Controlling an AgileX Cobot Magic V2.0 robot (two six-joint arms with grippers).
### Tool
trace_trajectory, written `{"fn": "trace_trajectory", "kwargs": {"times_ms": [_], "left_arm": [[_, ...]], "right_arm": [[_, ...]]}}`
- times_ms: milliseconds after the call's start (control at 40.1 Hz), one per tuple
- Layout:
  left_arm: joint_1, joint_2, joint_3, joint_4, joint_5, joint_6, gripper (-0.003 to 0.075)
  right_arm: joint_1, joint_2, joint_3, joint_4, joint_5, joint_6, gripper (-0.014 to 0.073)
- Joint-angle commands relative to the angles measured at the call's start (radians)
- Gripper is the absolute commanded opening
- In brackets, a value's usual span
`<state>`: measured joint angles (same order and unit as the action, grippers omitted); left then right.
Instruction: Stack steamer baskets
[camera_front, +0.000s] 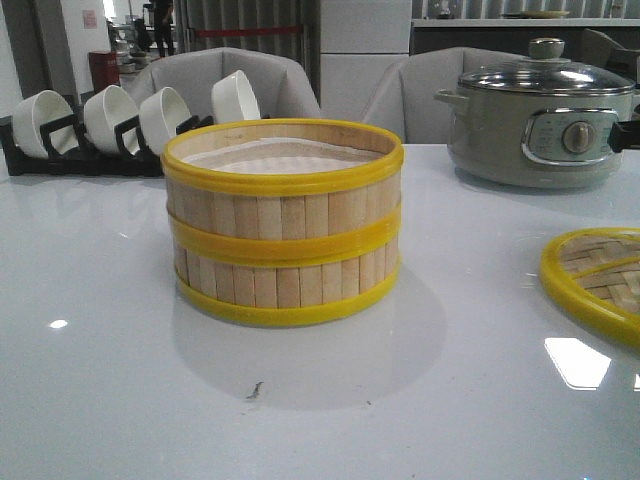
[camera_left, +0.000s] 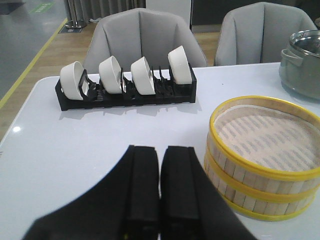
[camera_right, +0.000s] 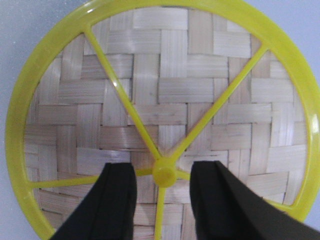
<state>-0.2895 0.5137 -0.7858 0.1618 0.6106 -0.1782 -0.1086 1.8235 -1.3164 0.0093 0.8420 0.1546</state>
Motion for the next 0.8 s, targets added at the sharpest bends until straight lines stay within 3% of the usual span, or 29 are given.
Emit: {"fn": "trace_trajectory", "kwargs": {"times_ms": [0,774], "left_arm": [[-0.002,0.006,-0.027,0.007,-0.089,-0.006,0.0095],[-0.002,0.006,-0.027,0.007,-0.089,-0.006,0.0095]], "right_arm": [[0.001,-0.052,-0.022,-0.009,-0.02,-0.009,0.0383],[0.0,-0.052,-0.012,-0.009,-0.03,-0.009,0.0383]]}}
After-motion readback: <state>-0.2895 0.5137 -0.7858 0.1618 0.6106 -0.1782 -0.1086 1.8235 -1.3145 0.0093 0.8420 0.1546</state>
